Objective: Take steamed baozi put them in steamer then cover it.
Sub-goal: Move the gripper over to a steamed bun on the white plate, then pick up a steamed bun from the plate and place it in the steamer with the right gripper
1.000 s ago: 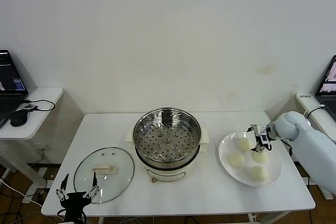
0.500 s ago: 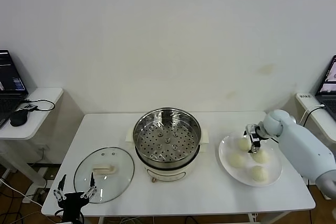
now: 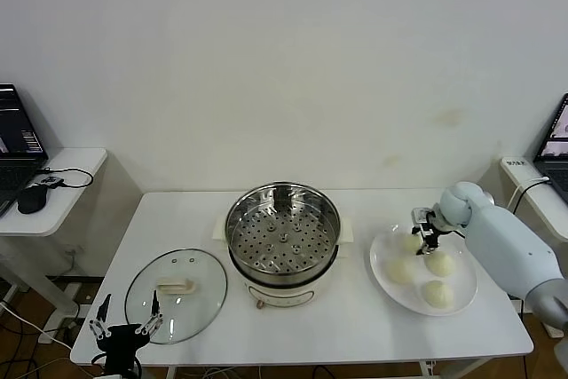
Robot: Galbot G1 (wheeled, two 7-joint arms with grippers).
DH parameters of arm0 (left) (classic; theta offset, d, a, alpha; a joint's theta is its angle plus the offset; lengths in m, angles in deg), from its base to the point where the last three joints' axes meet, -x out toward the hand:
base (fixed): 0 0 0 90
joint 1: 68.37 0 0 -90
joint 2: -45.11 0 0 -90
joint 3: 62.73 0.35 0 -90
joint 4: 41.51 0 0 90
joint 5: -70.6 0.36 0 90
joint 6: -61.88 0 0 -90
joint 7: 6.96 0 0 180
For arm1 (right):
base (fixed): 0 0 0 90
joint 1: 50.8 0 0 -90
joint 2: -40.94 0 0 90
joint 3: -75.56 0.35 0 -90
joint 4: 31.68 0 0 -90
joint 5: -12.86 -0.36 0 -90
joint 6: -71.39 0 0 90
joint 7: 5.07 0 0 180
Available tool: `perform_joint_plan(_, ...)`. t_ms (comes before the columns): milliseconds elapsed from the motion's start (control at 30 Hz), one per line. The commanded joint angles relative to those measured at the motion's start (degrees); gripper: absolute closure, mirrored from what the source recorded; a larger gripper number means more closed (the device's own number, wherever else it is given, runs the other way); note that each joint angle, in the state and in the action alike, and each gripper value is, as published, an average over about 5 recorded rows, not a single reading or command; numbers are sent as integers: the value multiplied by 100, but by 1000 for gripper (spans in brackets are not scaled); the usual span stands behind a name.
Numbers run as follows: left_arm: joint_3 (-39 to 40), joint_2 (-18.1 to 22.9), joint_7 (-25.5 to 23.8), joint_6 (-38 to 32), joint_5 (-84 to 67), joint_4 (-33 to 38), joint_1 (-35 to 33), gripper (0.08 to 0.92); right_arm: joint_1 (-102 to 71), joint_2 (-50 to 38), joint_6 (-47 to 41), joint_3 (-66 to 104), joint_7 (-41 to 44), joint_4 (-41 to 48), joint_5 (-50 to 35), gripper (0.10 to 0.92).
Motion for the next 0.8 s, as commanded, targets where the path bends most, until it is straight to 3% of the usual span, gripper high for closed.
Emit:
perform_joint_plan(33, 1, -3, 2, 1, -2, 5, -1, 177, 168, -99, -5, -174, 14, -170, -309, 457)
perform_joint_plan(400, 43, -73, -6, -12, -141, 98, 28, 177, 2329, -727, -327, -1726, 165, -1485, -2055, 450)
perform_joint_plan(800, 15, -150, -22, -14, -276, 154, 143, 177, 4150, 991, -227, -3316, -27, -1582, -3329, 440)
